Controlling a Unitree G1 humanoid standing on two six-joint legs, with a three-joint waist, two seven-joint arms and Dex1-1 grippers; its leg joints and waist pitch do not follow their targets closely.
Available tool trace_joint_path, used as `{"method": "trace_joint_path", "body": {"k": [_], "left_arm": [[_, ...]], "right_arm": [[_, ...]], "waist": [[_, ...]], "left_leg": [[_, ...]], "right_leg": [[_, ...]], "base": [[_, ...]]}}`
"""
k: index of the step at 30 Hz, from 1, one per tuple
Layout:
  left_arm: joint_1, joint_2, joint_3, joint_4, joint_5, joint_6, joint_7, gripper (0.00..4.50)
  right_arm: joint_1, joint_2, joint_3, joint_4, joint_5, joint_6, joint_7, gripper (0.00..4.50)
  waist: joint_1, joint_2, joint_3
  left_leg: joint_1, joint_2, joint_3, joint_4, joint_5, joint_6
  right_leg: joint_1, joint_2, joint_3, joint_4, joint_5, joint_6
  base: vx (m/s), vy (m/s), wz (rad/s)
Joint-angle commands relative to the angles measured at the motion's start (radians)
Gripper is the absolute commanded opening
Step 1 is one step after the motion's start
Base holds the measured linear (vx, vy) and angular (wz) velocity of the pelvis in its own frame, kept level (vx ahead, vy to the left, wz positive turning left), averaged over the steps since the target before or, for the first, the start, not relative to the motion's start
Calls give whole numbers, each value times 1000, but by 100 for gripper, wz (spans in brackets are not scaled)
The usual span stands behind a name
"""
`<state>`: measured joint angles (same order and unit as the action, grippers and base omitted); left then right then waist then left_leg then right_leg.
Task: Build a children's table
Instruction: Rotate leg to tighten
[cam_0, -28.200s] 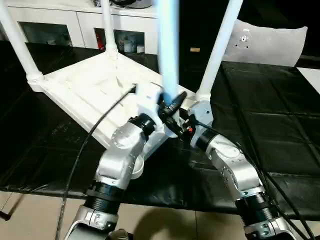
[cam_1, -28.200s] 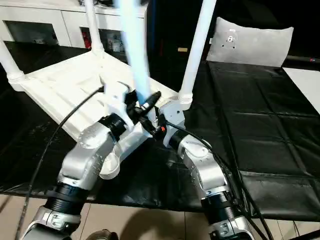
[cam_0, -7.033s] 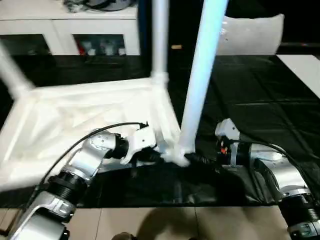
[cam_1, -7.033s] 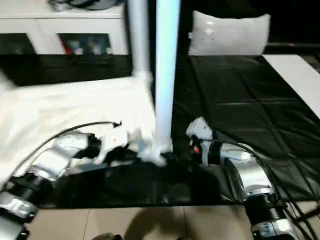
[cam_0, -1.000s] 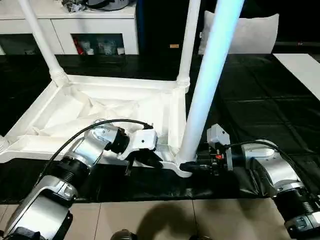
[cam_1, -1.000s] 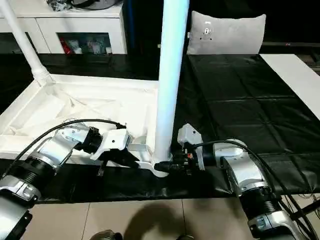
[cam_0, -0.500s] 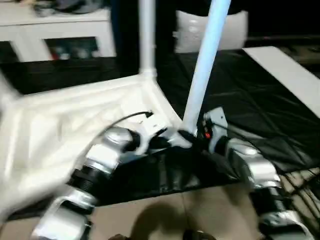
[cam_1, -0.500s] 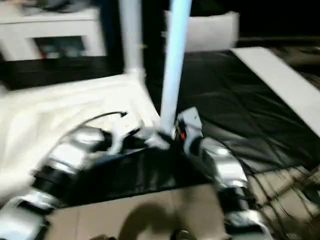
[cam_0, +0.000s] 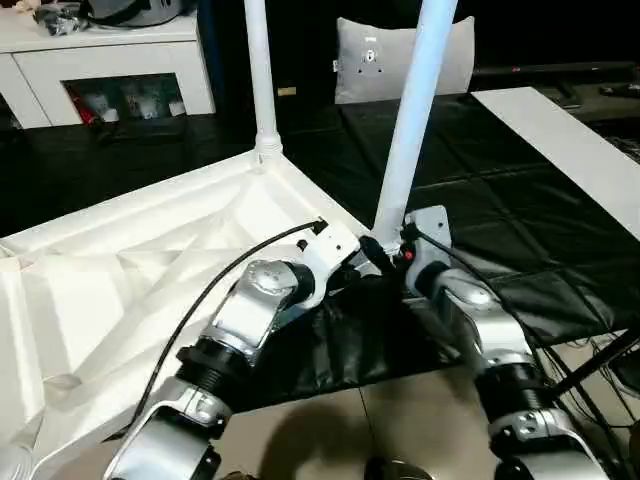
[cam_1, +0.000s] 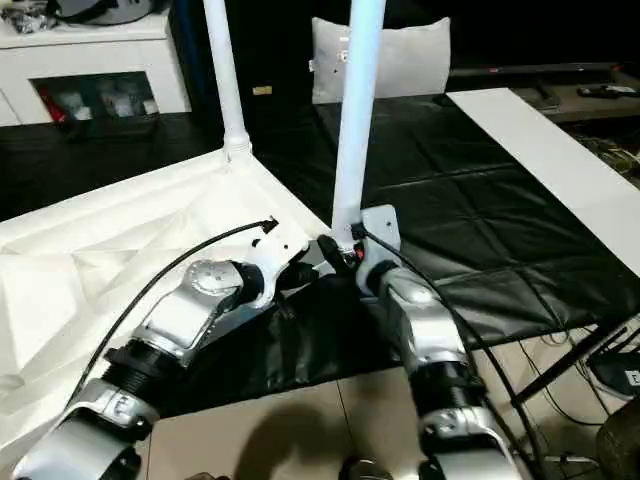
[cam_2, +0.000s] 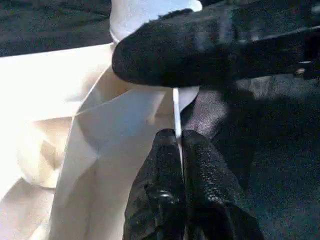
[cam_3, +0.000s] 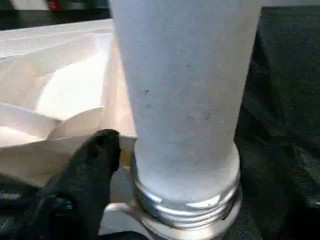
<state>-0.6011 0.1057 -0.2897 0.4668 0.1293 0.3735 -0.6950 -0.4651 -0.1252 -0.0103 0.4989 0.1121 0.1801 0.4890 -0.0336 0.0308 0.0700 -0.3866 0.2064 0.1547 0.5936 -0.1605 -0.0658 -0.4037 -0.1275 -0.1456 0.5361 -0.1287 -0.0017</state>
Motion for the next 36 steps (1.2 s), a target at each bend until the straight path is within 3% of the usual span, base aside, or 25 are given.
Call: {"method": "trace_joint_path", "body": {"k": [1, 3, 5, 10, 14, 16, 18, 22, 24, 25, 26, 29, 36], "left_arm": [[-14, 32, 3, -33, -14, -63, -45, 0], [-13, 64, -4, -22, -17, -86, -93, 0], [-15, 88, -10, -8, -24, -106, -139, 0], [-23, 148, -40, 26, -43, -194, -273, 0], [-17, 196, -70, 32, -59, -256, -396, 0], [-12, 255, -113, 40, -58, -329, -528, 0], [-15, 278, -129, 53, -55, -368, -582, 0], [-25, 304, -144, 66, -55, -401, -649, 0], [-31, 313, -150, 74, -62, -421, -681, 0], [-41, 316, -151, 86, -64, -433, -695, 0], [-45, 316, -151, 91, -63, -438, -699, 0], [-62, 316, -152, 121, -62, -468, -711, 0], [-86, 310, -143, 168, -62, -496, -718, 0]], "right_arm": [[10, -32, 16, -42, 25, -35, 99, 417], [27, -85, 31, -63, 38, -61, 210, 429], [35, -133, 46, -71, 37, -70, 288, 440], [33, -223, 74, -68, 52, -86, 449, 440], [20, -264, 94, -59, 57, -95, 540, 440], [2, -291, 133, -47, 37, -125, 609, 440], [-4, -303, 161, -38, 21, -146, 646, 440], [-6, -308, 192, -43, 23, -153, 706, 440], [-7, -308, 199, -45, 30, -150, 734, 440], [-8, -309, 211, -52, 38, -138, 767, 440], [-8, -309, 215, -54, 40, -135, 777, 424], [-11, -312, 232, -58, 50, -129, 805, 403], [-4, -312, 253, -64, 41, -136, 832, 350]], "waist": [[18, -13, -81], [34, -14, -83], [43, -12, -82], [71, -11, -87], [85, -11, -87], [91, -16, -85], [97, -14, -83], [100, -13, -78], [99, -14, -77], [95, -27, -77], [98, -19, -77], [98, -24, -75], [95, -28, -72]], "left_leg": [[7, 10, 1, -76, -416, 52], [12, 10, 9, -72, -387, 67], [7, 11, 9, -70, -366, 70], [9, 16, 12, -69, -313, 71], [16, 19, 13, -70, -320, 61], [13, 17, 14, -73, -335, 57], [20, 18, 16, -73, -359, 51], [31, 21, 16, -76, -413, 28], [25, 18, 15, -78, -417, 26], [22, 17, 15, -78, -419, 27], [26, 18, 13, -77, -423, 24], [32, 16, 14, -73, -440, 20], [29, 12, 9, -70, -449, 13]], "right_leg": [[54, -31, 38, -60, -426, -152], [49, -30, 43, -56, -423, -161], [52, -28, 45, -52, -424, -158], [51, -26, 50, -38, -376, -177], [46, -22, 57, -29, -332, -207], [47, -22, 59, -27, -374, -195], [40, -23, 62, -33, -419, -183], [32, -22, 66, -38, -477, -169], [36, -21, 65, -39, -500, -158], [37, -22, 63, -41, -524, -145], [35, -24, 64, -42, -544, -139], [28, -25, 61, -52, -596, -120], [28, -27, 50, -63, -663, -80]], "base": [[0, 0, 0], [0, 0, 0], [0, 0, 0], [0, 0, 0], [0, 0, 0], [0, 0, 0], [0, 0, 0], [0, 0, 0], [0, 0, 0], [0, 0, 0], [0, 0, 0], [0, 0, 0], [0, 0, 0]]}}
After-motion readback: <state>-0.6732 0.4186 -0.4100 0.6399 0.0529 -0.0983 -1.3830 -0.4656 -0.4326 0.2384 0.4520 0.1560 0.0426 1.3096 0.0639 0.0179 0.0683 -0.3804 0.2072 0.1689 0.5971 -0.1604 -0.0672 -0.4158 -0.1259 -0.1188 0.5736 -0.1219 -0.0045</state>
